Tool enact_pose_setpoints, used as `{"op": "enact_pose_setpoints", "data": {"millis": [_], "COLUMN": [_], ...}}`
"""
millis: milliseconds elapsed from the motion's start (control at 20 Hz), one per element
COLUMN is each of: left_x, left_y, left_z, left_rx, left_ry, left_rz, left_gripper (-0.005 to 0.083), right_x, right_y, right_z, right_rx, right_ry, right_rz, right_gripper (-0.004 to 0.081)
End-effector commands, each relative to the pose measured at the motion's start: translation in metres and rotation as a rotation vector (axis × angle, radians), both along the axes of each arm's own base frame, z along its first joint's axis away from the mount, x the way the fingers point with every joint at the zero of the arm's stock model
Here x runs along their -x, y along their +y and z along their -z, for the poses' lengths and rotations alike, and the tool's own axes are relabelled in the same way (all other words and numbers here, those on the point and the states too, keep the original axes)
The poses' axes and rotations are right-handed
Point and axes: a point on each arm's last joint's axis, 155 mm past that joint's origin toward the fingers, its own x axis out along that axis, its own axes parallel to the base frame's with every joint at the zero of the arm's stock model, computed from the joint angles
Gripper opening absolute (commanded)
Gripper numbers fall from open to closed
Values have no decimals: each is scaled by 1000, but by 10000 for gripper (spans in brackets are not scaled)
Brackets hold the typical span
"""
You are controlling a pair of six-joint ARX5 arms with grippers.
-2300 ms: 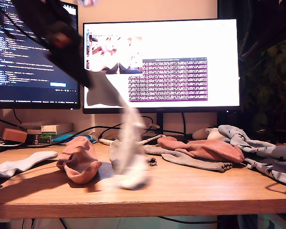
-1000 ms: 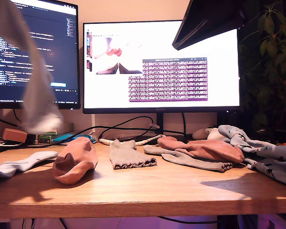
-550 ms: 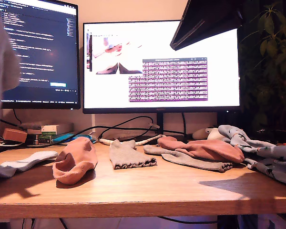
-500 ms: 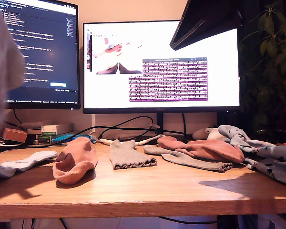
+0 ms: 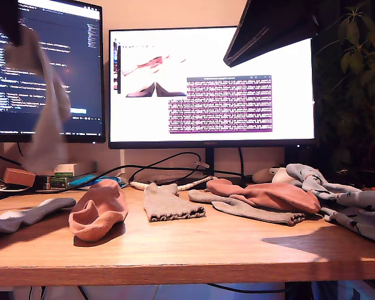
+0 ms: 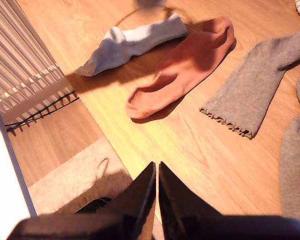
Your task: Pair up the socks based on colour and pattern, by placing them on top of one another
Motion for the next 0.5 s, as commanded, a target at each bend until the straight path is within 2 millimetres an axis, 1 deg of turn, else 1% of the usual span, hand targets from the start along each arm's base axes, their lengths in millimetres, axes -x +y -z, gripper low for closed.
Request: {"op": "enact_pose_setpoints", "data": {"millis": [0,50,100,150,200,300,350,400,450], "left_x": [-23,-35,-44,-49,-49,-31,-19,-7,3], "left_y": [6,11,15,20,24,32,34,37,38], "left_z": [10,16,25,39,58,97,112,122,127], "left_rx": [-10,-8,-3,5,-9,-16,-38,-49,-53], "left_ry": [-14,-21,-10,22,81,247,327,393,437], "left_rz": [-16,-35,-57,-86,-98,-153,-154,-167,-182], "left_gripper": [-22,-22,-22,-22,-22,-22,-22,-22,-22], "right_x": [2,2,2,3,4,5,6,6,6], "right_y": [1,1,0,0,-1,-2,-2,-2,-2], "right_z": [8,8,9,10,11,13,13,13,13], "right_rx": [14,14,16,19,23,30,32,32,32], "right_ry": [11,12,15,19,24,32,35,35,35], "right_rz": [-8,-8,-8,-8,-8,-8,-8,-8,-8], "right_gripper": [-11,-11,-11,-11,-11,-11,-11,-11,-11]}}
